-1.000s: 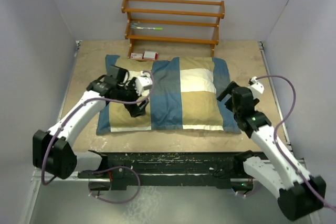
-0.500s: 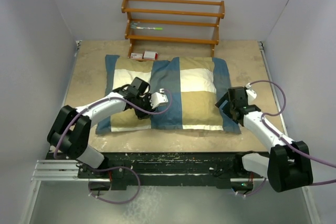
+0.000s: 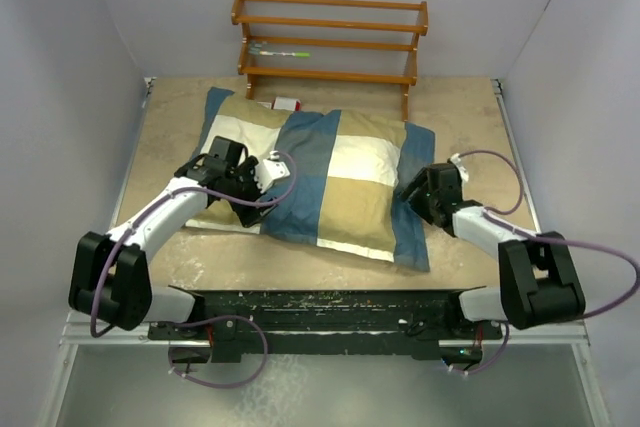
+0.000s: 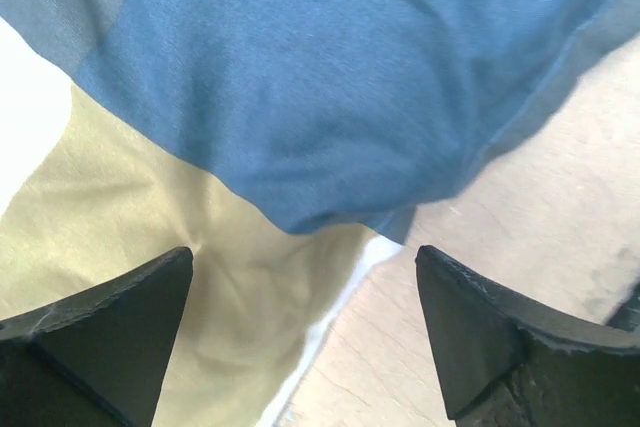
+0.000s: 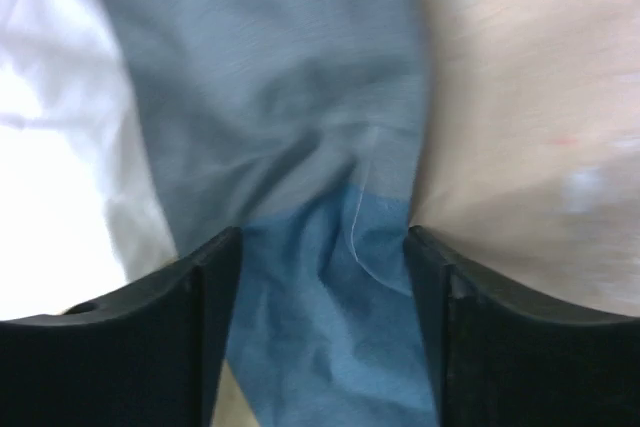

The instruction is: Remove the pillowcase from the pillow

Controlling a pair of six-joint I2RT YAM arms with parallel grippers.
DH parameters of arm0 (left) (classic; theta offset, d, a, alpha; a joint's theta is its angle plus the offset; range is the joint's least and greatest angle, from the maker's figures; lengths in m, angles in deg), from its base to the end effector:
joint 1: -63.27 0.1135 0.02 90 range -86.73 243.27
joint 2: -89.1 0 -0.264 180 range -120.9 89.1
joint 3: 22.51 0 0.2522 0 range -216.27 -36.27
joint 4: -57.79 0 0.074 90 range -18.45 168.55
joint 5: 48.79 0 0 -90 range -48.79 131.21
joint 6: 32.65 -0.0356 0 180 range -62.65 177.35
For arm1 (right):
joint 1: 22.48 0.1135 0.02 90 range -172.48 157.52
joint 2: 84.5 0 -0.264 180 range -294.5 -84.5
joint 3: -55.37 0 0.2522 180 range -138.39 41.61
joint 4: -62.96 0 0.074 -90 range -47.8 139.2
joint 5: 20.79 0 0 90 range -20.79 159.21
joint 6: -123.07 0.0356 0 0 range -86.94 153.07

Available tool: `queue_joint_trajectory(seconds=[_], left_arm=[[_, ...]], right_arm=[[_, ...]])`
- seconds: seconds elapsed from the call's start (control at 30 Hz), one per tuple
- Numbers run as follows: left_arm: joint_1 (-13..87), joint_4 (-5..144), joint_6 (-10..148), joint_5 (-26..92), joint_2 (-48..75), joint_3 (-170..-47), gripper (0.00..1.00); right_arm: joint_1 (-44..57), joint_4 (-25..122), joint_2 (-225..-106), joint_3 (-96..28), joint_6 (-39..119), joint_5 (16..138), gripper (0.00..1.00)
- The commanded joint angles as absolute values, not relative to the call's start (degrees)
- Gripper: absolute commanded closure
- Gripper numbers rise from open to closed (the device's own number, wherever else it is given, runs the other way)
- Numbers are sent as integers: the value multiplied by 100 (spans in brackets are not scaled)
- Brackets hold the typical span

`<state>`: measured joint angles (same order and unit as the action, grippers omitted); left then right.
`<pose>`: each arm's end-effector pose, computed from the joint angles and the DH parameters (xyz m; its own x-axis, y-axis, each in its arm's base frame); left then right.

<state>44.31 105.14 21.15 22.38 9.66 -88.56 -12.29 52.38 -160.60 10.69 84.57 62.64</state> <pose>0.2512 -0.0985 0.2207 -0.3961 0.7271 -0.5607 0.8558 0.5136 0.0614 0.2498 0.0408 0.1651 -0.4820 0.7033 -0.5225 0.4581 0.7107 0.5339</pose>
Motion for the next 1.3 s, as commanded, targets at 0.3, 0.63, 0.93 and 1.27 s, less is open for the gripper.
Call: queue_joint_trajectory(seconds=[0.3,0.63,0.93,1.27], left_arm=[[4046,11459,1756,1026,2325,-9417,1],[4049,12037,1437,851,3188,-10502,1],[4055,10734,3282,1168,4496,-9857,1],[4060,10086,4420,2435,4960,-9847,41]], right_arm=[[-181,5722,-15412,-574,8477,8039,100],[1252,5038,-16302,-3823,8283,7686,100],[2792,4302,-18241,-7711,7926,7317,100],[3305,4621,-18471,-8320,7803,7390,100]])
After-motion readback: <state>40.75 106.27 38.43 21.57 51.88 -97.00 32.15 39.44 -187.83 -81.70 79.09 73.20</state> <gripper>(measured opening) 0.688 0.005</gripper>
